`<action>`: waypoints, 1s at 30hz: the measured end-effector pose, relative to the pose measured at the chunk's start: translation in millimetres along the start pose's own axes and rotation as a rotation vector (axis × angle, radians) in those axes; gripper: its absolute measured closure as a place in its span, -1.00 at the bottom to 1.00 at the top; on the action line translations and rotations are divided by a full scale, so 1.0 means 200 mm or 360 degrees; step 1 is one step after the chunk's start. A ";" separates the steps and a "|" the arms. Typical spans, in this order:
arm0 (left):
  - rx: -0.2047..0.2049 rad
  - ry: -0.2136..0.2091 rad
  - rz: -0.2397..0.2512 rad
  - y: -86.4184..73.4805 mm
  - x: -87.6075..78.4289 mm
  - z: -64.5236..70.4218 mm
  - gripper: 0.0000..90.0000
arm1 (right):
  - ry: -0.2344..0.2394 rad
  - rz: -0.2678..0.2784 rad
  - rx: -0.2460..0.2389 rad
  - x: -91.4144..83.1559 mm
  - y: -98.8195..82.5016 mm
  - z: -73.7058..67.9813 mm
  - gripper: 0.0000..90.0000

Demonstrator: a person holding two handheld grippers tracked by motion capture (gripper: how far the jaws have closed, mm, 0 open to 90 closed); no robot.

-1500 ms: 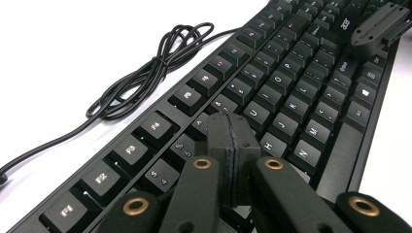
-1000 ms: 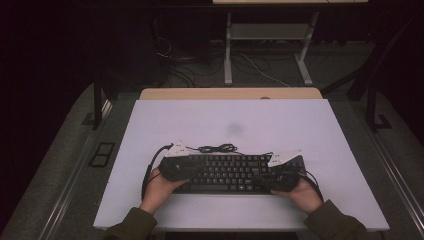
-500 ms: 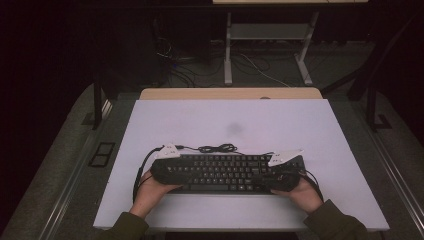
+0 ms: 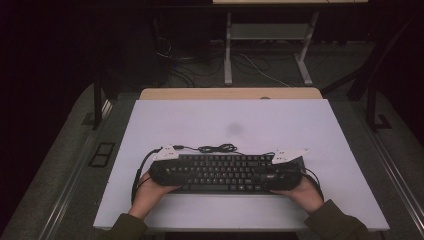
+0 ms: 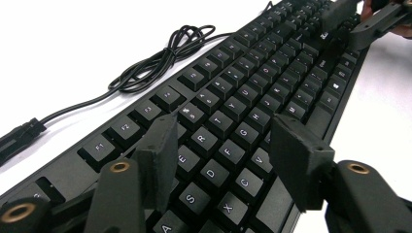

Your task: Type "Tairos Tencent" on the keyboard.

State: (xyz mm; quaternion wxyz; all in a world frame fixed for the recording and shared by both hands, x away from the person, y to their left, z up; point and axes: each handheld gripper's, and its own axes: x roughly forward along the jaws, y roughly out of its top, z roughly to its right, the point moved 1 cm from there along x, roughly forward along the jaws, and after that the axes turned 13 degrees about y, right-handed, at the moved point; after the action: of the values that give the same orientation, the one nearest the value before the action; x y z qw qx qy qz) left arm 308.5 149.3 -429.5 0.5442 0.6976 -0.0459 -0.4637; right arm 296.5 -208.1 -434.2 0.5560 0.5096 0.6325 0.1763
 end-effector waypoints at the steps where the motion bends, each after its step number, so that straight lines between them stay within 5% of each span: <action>1: -0.0003 0.0001 0.0002 0.00 0.00 0.00 0.02 | 0.0000 0.0011 0.0000 0.00 0.00 0.00 0.11; 7: 0.0004 0.0018 -0.0010 -0.01 0.00 -0.01 0.24 | 0.0005 0.0047 -0.0013 0.00 0.00 -0.01 -0.12; 20: 0.0032 0.0070 -0.0029 -0.01 0.02 -0.04 0.96 | 0.0016 0.0060 -0.0031 0.01 0.01 -0.02 -0.17; 30: 0.0047 0.0072 -0.0057 -0.01 0.06 -0.05 0.98 | 0.0013 0.0064 -0.0028 0.01 0.01 -0.02 -0.17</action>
State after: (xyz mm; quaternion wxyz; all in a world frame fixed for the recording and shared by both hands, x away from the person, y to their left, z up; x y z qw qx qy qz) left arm 321.3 149.8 -439.1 0.5264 0.7166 -0.0278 -0.4567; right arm 294.5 -204.8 -432.8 0.5541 0.5168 0.6228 0.1950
